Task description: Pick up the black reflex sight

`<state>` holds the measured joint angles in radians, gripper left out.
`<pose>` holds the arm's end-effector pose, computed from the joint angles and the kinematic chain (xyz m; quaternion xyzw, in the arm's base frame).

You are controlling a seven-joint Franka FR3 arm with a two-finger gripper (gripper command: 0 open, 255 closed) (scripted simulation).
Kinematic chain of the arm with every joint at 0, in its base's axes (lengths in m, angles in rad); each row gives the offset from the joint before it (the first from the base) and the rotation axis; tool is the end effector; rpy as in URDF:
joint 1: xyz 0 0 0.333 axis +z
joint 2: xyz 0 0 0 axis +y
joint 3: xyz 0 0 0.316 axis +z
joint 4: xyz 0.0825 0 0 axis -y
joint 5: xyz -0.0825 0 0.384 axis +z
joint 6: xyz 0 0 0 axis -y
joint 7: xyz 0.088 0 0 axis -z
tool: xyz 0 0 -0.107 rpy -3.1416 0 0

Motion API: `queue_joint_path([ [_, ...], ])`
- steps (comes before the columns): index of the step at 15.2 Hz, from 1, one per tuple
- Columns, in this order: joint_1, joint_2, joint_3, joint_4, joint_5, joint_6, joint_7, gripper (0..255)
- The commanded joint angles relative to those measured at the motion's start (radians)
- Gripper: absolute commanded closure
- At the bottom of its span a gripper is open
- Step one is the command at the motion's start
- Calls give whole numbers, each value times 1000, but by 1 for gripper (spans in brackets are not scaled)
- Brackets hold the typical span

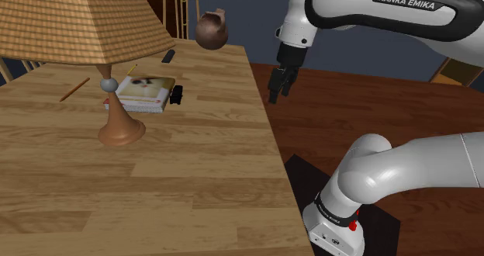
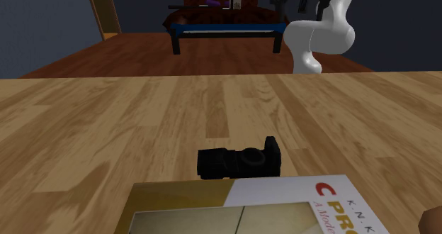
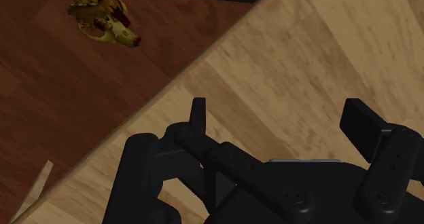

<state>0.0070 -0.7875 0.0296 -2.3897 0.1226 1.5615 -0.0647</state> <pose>0.3037 0.0267 0.5748 -0.9975 -0.0453 0.0195 0.0512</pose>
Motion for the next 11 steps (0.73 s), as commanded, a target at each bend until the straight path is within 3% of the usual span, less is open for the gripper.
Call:
queue_joint_path([
  [1, 0, 0, 0, 0, 0, 0, 0, 0],
  [11, 55, 404, 11, 243, -38, 165, -168, 0],
])
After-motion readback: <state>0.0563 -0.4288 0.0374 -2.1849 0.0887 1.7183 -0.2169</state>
